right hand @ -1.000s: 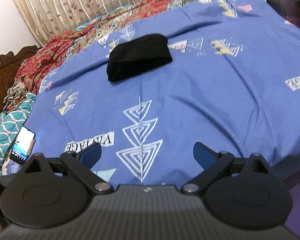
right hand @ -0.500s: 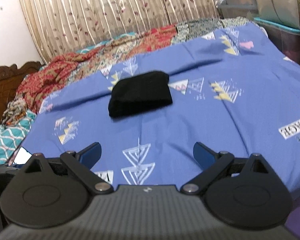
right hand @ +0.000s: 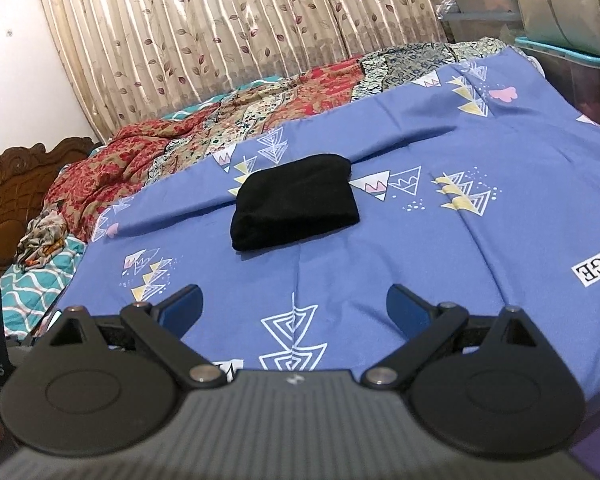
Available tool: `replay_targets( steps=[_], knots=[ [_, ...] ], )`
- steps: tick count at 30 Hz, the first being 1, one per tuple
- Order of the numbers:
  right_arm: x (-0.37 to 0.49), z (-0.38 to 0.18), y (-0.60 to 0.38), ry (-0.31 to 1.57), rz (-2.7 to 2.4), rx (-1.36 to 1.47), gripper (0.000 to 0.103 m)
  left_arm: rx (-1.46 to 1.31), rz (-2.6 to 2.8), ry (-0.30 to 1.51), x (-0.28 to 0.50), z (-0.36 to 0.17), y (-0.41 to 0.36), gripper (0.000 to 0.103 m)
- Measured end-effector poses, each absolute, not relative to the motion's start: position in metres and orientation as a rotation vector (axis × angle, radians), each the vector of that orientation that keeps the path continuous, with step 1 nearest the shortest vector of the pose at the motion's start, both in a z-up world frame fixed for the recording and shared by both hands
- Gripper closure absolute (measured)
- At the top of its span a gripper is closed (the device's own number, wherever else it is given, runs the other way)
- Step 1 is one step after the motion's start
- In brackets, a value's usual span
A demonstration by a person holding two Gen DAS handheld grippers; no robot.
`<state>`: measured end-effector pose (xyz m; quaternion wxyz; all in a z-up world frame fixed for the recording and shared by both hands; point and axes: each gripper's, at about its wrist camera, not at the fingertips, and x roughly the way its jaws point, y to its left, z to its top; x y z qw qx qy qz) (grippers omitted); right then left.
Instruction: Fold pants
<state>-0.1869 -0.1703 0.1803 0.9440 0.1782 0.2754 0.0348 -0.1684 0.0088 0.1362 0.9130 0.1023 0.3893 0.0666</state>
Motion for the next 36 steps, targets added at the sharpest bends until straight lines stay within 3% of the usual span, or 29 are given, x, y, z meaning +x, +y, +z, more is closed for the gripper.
replay_targets(
  steps=[36],
  knots=[
    [-0.192,0.172,-0.213,0.549,0.017,0.447,0.003,0.324,0.049,0.801,-0.167,0.135,-0.043,0.0]
  ],
)
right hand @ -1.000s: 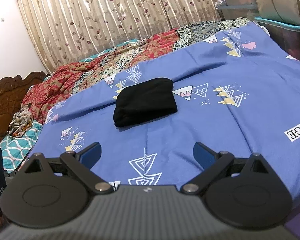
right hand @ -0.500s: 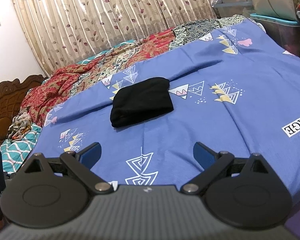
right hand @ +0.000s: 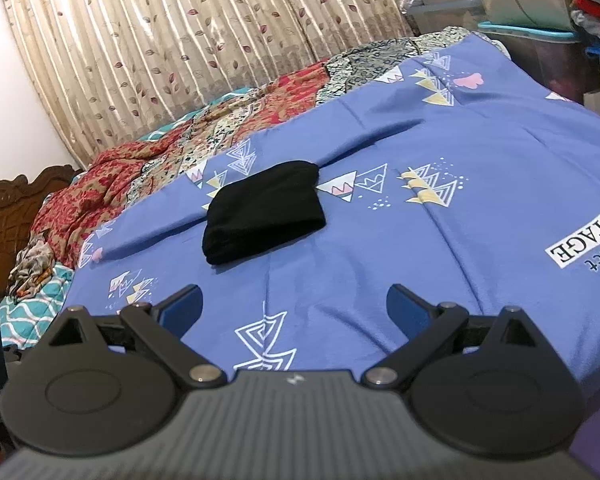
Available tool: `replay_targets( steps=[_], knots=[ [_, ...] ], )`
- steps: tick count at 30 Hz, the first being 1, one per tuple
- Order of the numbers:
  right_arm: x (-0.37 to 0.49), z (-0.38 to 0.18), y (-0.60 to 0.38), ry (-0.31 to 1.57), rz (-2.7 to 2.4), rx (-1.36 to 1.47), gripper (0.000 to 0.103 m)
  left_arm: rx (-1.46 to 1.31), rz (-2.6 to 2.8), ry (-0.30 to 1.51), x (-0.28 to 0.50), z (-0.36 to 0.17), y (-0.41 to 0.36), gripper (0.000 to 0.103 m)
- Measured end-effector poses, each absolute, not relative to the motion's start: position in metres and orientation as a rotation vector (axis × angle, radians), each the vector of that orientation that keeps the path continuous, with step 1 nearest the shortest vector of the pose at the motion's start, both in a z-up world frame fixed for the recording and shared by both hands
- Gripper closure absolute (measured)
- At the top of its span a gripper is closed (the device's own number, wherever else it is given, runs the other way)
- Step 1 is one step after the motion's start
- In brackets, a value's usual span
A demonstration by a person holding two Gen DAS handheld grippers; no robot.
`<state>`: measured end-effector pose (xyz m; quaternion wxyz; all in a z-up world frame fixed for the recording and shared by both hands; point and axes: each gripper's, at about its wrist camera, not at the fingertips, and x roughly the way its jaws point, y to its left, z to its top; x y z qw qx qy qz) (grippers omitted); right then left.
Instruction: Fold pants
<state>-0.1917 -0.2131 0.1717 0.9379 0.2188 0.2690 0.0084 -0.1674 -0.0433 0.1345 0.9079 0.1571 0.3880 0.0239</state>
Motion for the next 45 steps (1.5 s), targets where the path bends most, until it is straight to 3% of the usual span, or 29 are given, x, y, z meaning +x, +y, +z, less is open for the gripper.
replay_targets(
  steps=[20,45],
  knots=[
    [-0.184,0.155,-0.245,0.568,0.01,0.505,0.003,0.377,0.029,0.887,-0.156,0.119,-0.082,0.0],
    [-0.151,0.158,-0.326,0.62,0.078,0.455,0.003,0.361,0.032,0.99,-0.121,0.113,-0.189,0.0]
  ],
)
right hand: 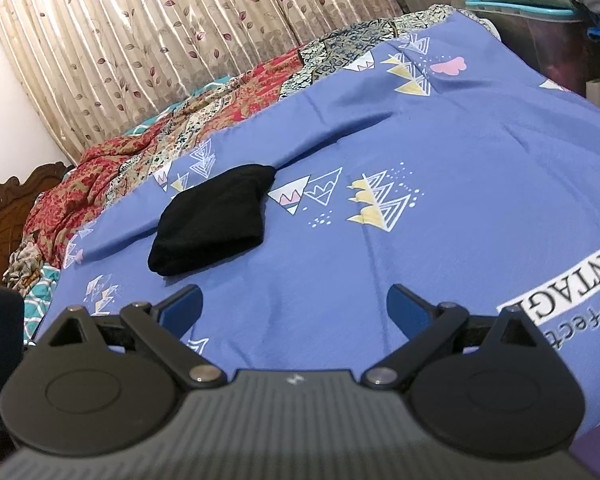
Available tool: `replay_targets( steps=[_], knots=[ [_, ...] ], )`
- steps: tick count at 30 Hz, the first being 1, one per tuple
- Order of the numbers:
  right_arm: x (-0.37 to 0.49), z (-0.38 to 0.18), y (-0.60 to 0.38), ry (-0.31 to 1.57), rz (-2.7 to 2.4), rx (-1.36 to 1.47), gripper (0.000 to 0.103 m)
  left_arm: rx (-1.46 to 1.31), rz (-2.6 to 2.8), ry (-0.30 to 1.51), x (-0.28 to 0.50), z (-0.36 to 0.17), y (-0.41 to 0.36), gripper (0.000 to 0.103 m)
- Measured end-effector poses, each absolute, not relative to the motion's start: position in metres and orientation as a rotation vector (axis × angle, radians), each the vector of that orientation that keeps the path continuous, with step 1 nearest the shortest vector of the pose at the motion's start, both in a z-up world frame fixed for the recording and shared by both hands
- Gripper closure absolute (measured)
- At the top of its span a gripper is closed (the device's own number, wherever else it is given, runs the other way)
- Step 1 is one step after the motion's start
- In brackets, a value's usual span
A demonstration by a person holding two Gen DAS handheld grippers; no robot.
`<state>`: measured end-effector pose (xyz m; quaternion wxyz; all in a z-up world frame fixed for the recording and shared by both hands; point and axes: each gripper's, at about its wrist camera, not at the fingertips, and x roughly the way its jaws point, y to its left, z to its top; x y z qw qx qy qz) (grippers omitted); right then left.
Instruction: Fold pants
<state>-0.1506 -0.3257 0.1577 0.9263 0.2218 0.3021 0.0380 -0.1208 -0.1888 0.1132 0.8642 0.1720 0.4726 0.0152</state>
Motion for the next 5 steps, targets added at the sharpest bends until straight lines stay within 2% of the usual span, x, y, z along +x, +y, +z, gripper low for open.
replay_targets(
  steps=[5],
  knots=[
    [-0.1545,0.1598,-0.3311,0.626,0.072,0.446,0.003,0.317,-0.012,0.995,-0.1187,0.1171,-0.1955,0.0]
  ],
)
